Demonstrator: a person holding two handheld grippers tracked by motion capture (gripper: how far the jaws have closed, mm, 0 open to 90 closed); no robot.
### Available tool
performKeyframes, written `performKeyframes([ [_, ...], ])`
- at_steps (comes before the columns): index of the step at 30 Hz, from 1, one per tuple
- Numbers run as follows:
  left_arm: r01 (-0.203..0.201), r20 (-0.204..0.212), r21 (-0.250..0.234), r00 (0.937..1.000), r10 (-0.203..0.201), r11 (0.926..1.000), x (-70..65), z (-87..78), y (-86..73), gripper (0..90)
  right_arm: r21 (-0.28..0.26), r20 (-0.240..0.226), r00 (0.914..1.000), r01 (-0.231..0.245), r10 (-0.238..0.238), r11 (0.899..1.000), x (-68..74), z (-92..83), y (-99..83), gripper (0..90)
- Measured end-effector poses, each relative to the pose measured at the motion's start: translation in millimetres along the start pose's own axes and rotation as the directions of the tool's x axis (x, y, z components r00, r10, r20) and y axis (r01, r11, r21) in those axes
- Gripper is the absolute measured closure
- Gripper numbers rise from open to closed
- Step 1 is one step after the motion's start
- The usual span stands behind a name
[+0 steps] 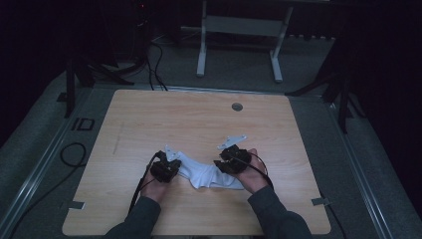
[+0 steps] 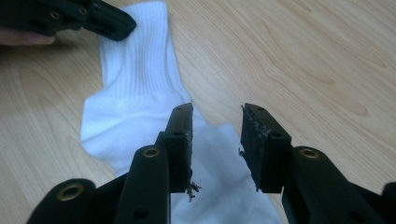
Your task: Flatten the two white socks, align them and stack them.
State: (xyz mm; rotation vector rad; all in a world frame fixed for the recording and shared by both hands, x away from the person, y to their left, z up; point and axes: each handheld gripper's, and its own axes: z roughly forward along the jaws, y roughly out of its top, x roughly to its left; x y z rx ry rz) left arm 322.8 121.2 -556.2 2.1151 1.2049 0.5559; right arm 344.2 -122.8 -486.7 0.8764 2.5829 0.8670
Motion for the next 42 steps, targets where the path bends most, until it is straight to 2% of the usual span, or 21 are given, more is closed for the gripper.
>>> performKeyframes([
  [9, 0.024, 0.014, 0.005, 0.9996, -0.024, 0.9997, 2.1, -5.5, -5.1, 89.9, 0.031, 0.016, 0.9997, -0.018, 0.018, 0.999, -4.2, 0.6, -16.1, 64.1],
  [17, 0.033, 0.011, 0.009, 0.9994, -0.033, 0.9994, 1.8, -8.9, -7.9, 89.8, 0.047, 0.011, 0.999, -0.043, 0.043, 0.998, -5.9, 3.4, -27.1, 61.9],
  [22, 0.025, 0.011, 0.022, 0.9996, -0.026, 0.9994, 1.6, -11.7, -9.6, 89.8, 0.055, 0.008, 0.9982, -0.06, 0.06, 0.997, -6.6, 6.3, -33.5, 61.8],
  [30, 0.037, 0.007, 0.021, 0.9993, -0.037, 0.9991, -0.3, -14.1, -11.8, 89.8, 0.062, 0.004, 0.9965, -0.084, 0.084, 0.995, -6.9, 10.3, -39.1, 61.6],
  [37, 0.028, 0.003, 0.026, 0.9996, -0.028, 0.9993, -1.2, -15.9, -13.1, 89.8, 0.096, 0.023, 0.993, -0.118, 0.116, 0.988, -9.2, 18.5, -46.8, 61.6],
  [40, 0.022, -0.004, 0.026, 0.9997, -0.022, 0.9994, -2.2, -16.0, -13.2, 89.8, 0.107, 0.018, 0.992, -0.126, 0.125, 0.986, -10.3, 21.2, -49.9, 64.0],
  [42, 0.02, -0.006, 0.027, 0.9998, -0.019, 0.9994, -2.7, -16.3, -13.4, 89.8, 0.116, 0.014, 0.9924, -0.123, 0.122, 0.986, -9.6, 23.1, -51.0, 72.6],
])
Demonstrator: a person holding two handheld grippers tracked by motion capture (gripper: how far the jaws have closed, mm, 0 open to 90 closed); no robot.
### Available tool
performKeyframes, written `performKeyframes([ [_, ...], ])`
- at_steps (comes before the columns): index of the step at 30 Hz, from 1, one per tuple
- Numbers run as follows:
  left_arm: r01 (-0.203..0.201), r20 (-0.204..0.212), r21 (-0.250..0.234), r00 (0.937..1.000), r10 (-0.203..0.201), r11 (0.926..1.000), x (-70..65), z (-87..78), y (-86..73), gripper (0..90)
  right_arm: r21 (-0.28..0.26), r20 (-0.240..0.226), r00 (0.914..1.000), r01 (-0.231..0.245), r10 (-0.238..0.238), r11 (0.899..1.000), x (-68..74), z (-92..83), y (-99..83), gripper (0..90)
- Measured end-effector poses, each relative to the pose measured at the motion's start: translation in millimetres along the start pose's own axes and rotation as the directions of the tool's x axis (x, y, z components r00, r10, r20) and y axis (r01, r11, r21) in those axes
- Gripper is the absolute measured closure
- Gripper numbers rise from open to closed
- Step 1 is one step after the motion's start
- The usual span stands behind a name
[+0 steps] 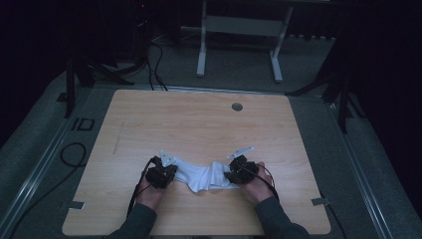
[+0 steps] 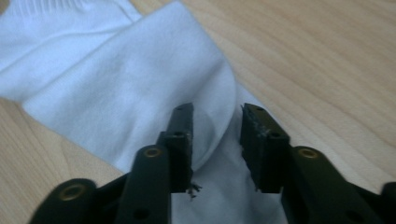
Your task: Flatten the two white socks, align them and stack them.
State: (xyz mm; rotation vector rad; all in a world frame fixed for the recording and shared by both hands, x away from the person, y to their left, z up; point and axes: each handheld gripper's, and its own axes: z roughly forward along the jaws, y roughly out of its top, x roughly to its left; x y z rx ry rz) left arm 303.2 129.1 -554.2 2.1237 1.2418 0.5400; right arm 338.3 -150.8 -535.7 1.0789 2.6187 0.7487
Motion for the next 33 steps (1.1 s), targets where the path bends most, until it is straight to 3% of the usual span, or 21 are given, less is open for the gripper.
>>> performKeyframes([
  [2, 0.001, 0.002, 0.002, 1.0, -0.001, 1.0, -0.2, -0.4, -0.4, 89.8, 0.001, 0.006, 1.0, 0.006, -0.006, 1.0, 0.6, 0.6, -0.6, 83.0],
  [4, -0.004, 0.0, 0.002, 1.0, 0.004, 1.0, -0.3, -0.8, -0.7, 89.8, -0.004, 0.01, 0.9998, 0.015, -0.015, 1.0, 0.5, -1.1, -0.7, 85.4],
  [13, -0.002, -0.001, -0.001, 1.0, 0.002, 1.0, -1.1, -0.7, -1.1, 89.8, -0.049, 0.023, 0.9996, 0.017, -0.015, 0.999, -4.8, -22.2, 0.5, 86.3],
  [15, -0.005, 0.001, 0.002, 1.0, 0.005, 1.0, -0.6, -1.1, -1.3, 89.8, -0.052, 0.061, 0.9979, 0.027, -0.024, 0.998, -5.9, -28.9, 0.6, 88.1],
  [29, 0.004, 0.001, -0.007, 1.0, -0.004, 1.0, -1.3, -0.8, -2.0, 89.8, -0.084, 0.093, 0.9956, 0.003, 0.005, 0.996, -21.2, -56.4, -10.5, 88.8],
  [33, 0.001, 0.001, -0.005, 1.0, -0.001, 1.0, -1.3, -0.9, -2.1, 89.8, -0.096, 0.1, 0.9944, -0.023, 0.033, 0.995, -27.5, -64.4, -13.6, 88.7],
])
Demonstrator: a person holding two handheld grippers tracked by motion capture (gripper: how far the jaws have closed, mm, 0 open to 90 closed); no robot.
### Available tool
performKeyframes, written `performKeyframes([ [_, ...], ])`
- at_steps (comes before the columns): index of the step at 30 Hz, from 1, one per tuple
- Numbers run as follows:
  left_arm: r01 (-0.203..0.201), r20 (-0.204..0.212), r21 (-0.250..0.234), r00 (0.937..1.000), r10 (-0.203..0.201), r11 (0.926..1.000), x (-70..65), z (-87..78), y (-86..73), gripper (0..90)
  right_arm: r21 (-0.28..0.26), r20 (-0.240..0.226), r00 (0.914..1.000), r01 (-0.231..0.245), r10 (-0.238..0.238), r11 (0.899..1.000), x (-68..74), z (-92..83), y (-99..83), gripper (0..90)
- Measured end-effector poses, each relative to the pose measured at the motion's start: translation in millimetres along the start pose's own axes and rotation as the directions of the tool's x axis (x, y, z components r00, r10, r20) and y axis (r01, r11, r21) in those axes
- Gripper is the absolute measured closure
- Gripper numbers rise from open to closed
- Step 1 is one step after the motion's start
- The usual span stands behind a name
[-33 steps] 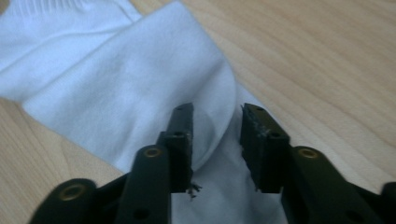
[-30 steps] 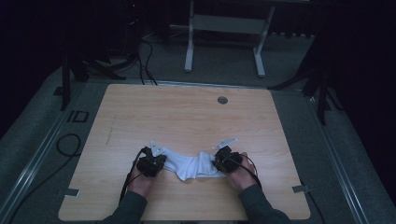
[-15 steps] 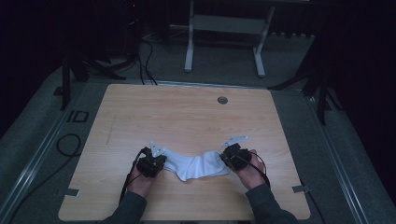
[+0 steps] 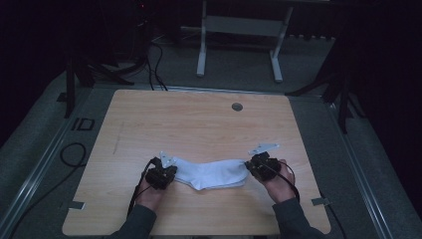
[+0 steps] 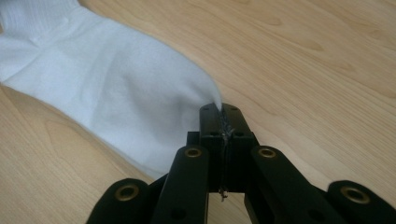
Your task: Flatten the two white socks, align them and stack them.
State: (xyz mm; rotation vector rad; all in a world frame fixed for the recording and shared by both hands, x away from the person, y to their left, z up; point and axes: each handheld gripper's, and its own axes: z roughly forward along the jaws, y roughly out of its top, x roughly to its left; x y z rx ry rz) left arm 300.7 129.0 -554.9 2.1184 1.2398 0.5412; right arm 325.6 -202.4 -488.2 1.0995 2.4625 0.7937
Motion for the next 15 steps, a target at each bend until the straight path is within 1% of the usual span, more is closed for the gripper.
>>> performKeyframes([
  [3, 0.002, 0.0, -0.001, 1.0, -0.002, 1.0, -0.1, 0.1, 0.0, 89.8, 0.002, -0.013, 0.9998, -0.012, 0.012, 1.0, -2.7, -1.6, -2.6, 88.6],
  [7, 0.002, -0.001, 0.0, 1.0, -0.002, 1.0, -0.2, 0.0, 0.1, 89.8, 0.016, -0.027, 0.9996, -0.008, 0.008, 1.0, -0.7, 2.4, -4.8, 88.4],
  [10, 0.0, -0.003, 0.003, 1.0, 0.0, 1.0, -0.4, -0.3, 0.0, 89.8, 0.033, -0.053, 0.9985, -0.011, 0.013, 0.999, 1.6, 13.4, -6.6, 88.3],
  [15, 0.002, -0.002, 0.003, 1.0, -0.002, 1.0, -0.3, -0.4, -0.1, 89.8, 0.067, -0.062, 0.9977, -0.025, 0.029, 0.997, 0.8, 29.9, -10.0, 88.3],
])
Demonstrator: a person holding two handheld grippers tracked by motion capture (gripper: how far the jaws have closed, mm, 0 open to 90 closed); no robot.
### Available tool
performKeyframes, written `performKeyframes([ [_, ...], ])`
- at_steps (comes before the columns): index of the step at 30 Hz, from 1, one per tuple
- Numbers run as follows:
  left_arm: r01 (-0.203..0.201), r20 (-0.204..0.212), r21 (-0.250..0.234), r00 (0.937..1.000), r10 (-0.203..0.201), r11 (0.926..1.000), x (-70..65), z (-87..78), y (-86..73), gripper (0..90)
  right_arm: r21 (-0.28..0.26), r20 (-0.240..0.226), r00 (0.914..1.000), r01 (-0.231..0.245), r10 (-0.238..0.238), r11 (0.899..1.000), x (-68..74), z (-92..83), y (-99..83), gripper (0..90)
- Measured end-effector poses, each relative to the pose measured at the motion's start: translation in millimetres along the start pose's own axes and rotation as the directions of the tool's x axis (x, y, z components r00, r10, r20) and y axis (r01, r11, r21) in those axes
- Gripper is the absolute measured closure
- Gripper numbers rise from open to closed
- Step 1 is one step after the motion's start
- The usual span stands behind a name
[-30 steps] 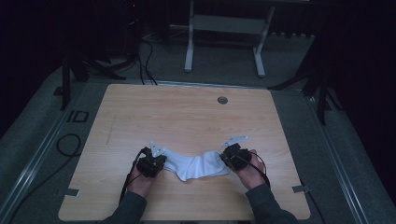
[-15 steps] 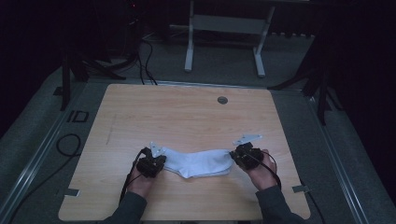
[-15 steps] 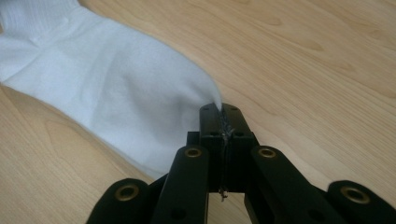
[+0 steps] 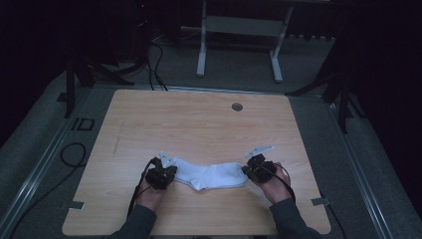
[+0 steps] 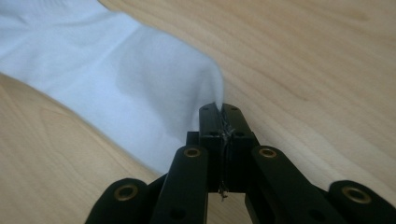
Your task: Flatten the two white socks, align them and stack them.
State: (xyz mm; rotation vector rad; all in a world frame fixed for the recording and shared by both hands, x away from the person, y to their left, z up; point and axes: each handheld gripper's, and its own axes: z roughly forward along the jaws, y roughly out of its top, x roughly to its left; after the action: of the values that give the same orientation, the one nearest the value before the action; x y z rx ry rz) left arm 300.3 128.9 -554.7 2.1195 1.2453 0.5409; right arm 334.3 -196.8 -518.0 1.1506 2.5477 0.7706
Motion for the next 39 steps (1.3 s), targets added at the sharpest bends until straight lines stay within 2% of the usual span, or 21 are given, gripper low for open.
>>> performKeyframes([
  [3, 0.001, 0.0, -0.001, 1.0, -0.001, 1.0, 0.0, 0.0, -0.1, 89.7, 0.016, -0.004, 0.9999, -0.013, 0.013, 1.0, -3.0, 7.9, -2.4, 86.6],
  [8, 0.004, -0.001, 0.0, 1.0, -0.004, 1.0, 0.3, -0.3, -0.2, 89.7, 0.025, 0.0, 0.999, -0.045, 0.045, 0.999, -9.5, 12.7, -5.6, 76.9],
  [12, 0.019, 0.006, -0.005, 0.9998, -0.019, 0.9998, 0.6, -0.8, -0.6, 88.9, -0.018, 0.007, 0.9981, -0.061, 0.061, 0.998, -13.3, 3.3, -5.4, 64.8],
  [17, 0.044, 0.052, -0.013, 0.9977, -0.043, 0.999, 4.2, -2.3, -1.4, 82.5, -0.068, 0.008, 0.9963, -0.085, 0.085, 0.994, -18.7, -9.8, -4.7, 57.1],
  [19, 0.058, 0.067, -0.018, 0.9961, -0.057, 0.9981, 4.9, -2.9, -1.5, 80.4, -0.076, 0.007, 0.9956, -0.092, 0.093, 0.993, -20.7, -11.6, -5.5, 55.8],
  [29, 0.034, 0.087, -0.048, 0.9958, -0.03, 0.9983, 4.0, -6.5, -0.6, 74.7, -0.076, 0.008, 0.9933, -0.114, 0.115, 0.991, -26.6, -10.3, -12.1, 53.2],
  [33, 0.021, 0.077, -0.061, 0.9969, -0.016, 0.9979, 5.4, -10.6, 0.6, 72.4, -0.074, 0.01, 0.9931, -0.116, 0.117, 0.991, -26.8, -9.9, -13.6, 52.7],
  [39, 0.027, 0.059, -0.07, 0.998, -0.023, 0.9971, 11.3, -15.3, 1.6, 69.9, -0.069, 0.008, 0.9929, -0.118, 0.118, 0.991, -26.8, -7.5, -15.0, 52.0],
])
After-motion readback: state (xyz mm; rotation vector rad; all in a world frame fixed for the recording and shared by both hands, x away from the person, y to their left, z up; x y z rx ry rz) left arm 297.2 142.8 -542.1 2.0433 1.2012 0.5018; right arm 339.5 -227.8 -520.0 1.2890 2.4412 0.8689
